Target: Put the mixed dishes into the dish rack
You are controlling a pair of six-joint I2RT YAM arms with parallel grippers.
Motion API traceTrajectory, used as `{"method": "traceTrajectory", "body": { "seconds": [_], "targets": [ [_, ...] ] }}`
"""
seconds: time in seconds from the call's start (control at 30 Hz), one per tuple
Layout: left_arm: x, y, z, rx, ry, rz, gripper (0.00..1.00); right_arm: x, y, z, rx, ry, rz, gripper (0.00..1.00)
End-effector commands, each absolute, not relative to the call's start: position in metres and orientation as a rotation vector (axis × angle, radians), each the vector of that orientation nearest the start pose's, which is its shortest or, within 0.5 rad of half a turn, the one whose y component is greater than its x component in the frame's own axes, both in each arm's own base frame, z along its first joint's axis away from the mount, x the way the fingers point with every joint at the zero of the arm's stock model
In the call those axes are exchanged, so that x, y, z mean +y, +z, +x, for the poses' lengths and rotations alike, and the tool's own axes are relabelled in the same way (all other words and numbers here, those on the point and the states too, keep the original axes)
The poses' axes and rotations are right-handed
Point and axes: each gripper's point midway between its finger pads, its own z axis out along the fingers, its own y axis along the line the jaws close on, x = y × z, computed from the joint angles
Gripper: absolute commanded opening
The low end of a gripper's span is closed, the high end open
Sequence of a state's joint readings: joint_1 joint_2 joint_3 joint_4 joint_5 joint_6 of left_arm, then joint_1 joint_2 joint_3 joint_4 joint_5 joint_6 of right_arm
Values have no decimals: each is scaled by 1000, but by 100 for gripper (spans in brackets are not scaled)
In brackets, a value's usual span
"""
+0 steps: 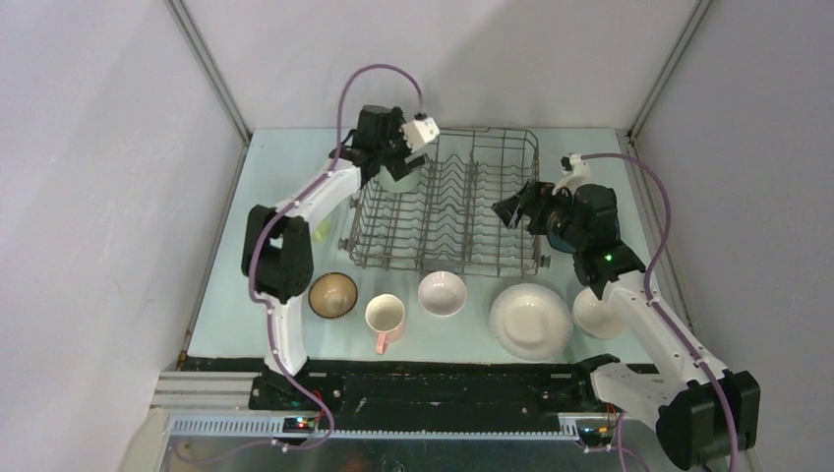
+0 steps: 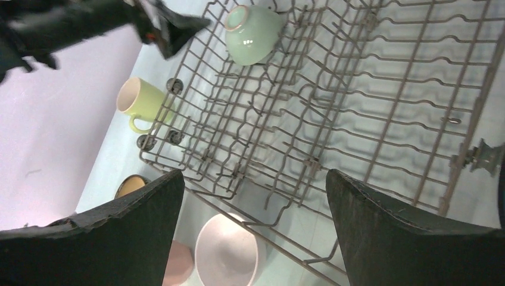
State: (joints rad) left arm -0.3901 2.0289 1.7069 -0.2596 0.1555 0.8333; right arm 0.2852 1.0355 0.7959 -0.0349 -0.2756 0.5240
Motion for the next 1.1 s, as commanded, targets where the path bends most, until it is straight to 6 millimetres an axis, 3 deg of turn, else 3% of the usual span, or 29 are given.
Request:
{"method": "traceTrajectory", "body": {
  "seconds": [0.0, 0.03, 0.07, 0.2, 0.33, 0.43, 0.53, 0.57, 0.6, 0.63, 0.67, 0.7, 0.73, 0.77, 0.8, 0.83, 1.07],
  "targets": [
    [-202, 298, 543, 1654, 50, 663, 100, 150, 235, 327, 1937, 767, 119, 91],
    [-187, 310, 543, 1672, 94, 516, 100, 146, 231, 327, 1953, 754, 142, 91],
    [-183, 327, 536, 1670, 21, 357, 100, 141, 230, 328, 1956, 734, 171, 91],
    [-161, 345, 499, 1724, -131, -12, 100, 115, 219, 326, 1987, 598, 294, 91],
    [-163, 334, 461, 1802, -279, -90, 100, 98, 216, 315, 2007, 568, 321, 93],
    [-175, 330, 436, 1794, -449, -117, 100, 75, 221, 309, 1970, 559, 371, 94],
    [-176, 313, 397, 1810, -563, -127, 100, 40, 220, 305, 1932, 514, 488, 94],
    [-179, 319, 381, 1797, -623, -112, 100, 35, 220, 302, 1925, 517, 509, 94],
    [-177, 295, 372, 1846, -626, -111, 100, 23, 217, 301, 1917, 504, 568, 94],
    [-180, 297, 356, 1850, -677, -93, 100, 19, 214, 299, 1916, 506, 595, 93],
    [-180, 275, 346, 1903, -685, -83, 100, 8, 207, 297, 1909, 495, 660, 93],
    [-178, 272, 335, 1918, -696, -81, 100, 6, 204, 296, 1904, 514, 690, 93],
    [-178, 255, 326, 1962, -708, -71, 100, -5, 195, 296, 1889, 510, 735, 93],
    [-177, 251, 317, 1979, -717, -78, 100, 1, 193, 295, 1891, 582, 736, 94],
    [-177, 238, 309, 2011, -734, -77, 100, -10, 187, 297, 1858, 597, 764, 94],
    [-177, 229, 300, 2030, -755, -90, 100, -2, 185, 297, 1862, 691, 754, 94],
    [-174, 213, 266, 2038, -831, -78, 100, -43, 149, 297, 1771, 748, 917, 92]
  ]
}}
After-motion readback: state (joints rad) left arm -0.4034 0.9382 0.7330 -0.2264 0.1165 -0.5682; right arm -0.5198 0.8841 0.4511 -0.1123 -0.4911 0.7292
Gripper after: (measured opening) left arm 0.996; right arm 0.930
